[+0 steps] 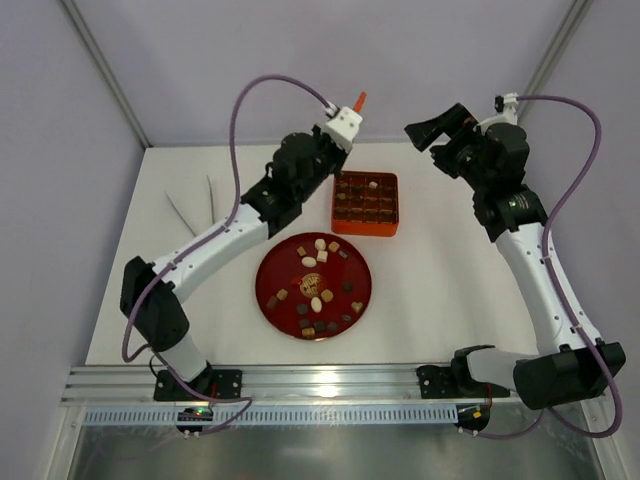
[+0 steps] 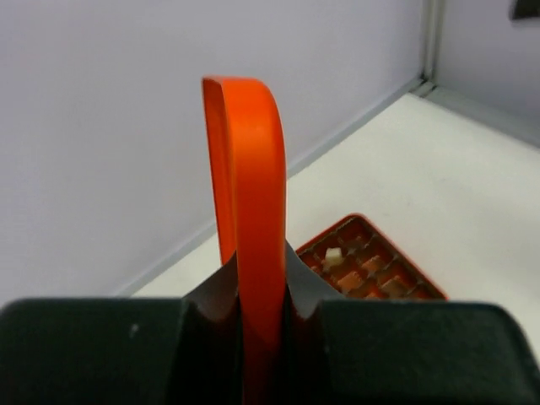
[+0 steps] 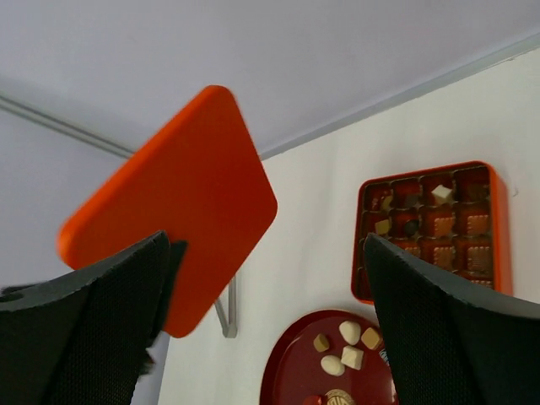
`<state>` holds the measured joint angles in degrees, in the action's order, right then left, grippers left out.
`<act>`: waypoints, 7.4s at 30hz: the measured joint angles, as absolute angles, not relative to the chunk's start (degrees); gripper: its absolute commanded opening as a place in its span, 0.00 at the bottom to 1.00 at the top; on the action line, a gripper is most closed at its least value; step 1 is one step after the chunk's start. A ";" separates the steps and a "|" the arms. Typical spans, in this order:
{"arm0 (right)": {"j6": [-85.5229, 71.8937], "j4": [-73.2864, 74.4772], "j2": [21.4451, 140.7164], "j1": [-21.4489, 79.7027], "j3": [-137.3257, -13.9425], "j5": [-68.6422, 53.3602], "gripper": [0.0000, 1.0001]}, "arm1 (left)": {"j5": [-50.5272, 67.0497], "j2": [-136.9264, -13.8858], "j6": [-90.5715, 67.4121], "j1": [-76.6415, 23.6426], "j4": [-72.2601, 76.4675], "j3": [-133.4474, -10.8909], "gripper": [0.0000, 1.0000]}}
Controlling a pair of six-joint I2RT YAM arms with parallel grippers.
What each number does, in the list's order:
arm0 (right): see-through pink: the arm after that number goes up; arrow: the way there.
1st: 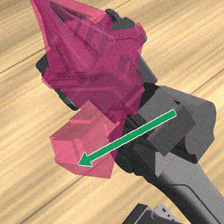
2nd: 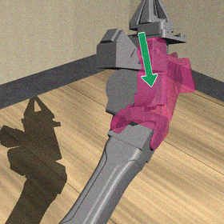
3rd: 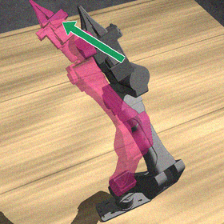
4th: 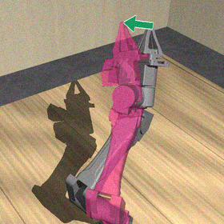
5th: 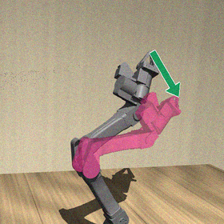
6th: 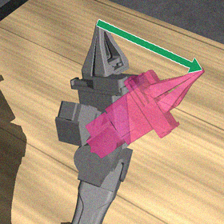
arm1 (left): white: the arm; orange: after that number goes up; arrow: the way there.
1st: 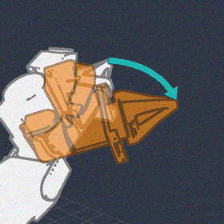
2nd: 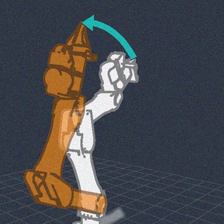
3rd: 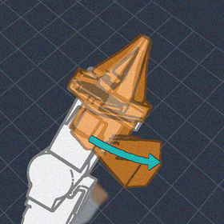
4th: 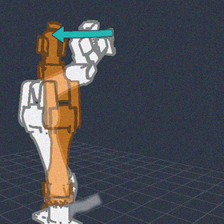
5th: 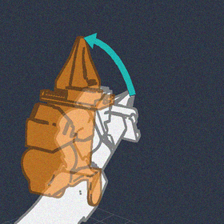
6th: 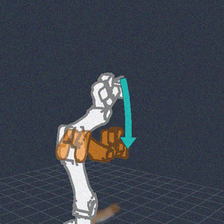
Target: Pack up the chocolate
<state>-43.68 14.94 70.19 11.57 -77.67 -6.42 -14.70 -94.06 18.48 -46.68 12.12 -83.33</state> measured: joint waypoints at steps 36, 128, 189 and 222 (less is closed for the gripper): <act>-33.74 8.73 99.09 2.50 -74.32 -19.79 0.93 | 39.42 -135.24 -79.40 -24.32 35.99 -98.00 0.00; -33.91 6.39 109.91 3.90 -76.29 -21.15 0.87 | 45.52 -139.92 -67.18 -20.47 7.77 -105.89 0.56; -33.91 4.99 113.86 5.41 -76.18 -21.91 0.83 | 42.28 -145.10 -46.81 -18.90 -26.46 -126.41 0.54; -33.74 4.67 114.89 5.58 -76.36 -21.98 0.79 | 36.64 -149.42 -38.35 -21.41 -39.00 -137.40 0.56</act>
